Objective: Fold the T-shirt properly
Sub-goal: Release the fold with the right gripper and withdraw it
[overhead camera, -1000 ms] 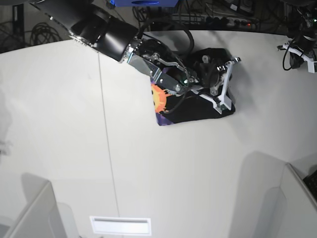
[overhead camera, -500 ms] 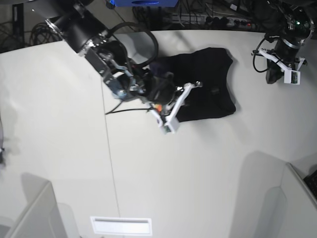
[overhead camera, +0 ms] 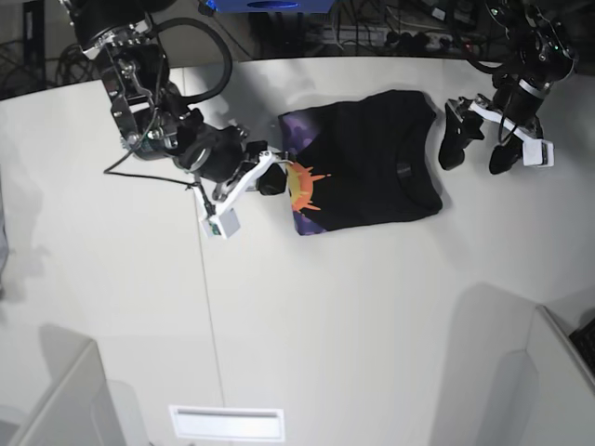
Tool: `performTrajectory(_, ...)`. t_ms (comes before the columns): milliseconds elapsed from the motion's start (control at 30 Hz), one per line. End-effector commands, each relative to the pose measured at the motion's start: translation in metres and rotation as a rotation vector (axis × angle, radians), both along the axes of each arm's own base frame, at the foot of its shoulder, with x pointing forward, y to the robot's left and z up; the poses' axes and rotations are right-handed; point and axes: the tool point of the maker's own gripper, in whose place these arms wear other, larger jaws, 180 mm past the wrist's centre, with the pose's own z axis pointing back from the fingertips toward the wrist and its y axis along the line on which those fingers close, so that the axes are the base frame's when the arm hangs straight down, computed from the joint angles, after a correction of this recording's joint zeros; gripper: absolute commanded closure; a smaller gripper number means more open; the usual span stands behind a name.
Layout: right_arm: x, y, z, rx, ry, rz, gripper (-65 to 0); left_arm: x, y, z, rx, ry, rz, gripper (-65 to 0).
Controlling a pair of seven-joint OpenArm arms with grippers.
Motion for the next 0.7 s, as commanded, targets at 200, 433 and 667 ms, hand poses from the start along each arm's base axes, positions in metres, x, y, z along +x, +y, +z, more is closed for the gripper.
performTrajectory(200, 0.007, 0.001, 0.011, 0.017, -0.038, 0.002, 0.0, 0.004, 0.002, -0.016, -0.066, 0.025, 0.015, -65.0)
performTrajectory(433, 0.006, 0.001, 0.010, 0.019, -0.037, 0.002, 0.0, 0.010, -0.021, -0.039, -0.140, 0.088, -0.022, -65.0)
performTrajectory(667, 0.002, 0.001, 0.008, 0.019, -0.026, 0.001, 0.0, 0.018, -0.049, -0.057, -0.221, 0.147, -0.029, -65.0)
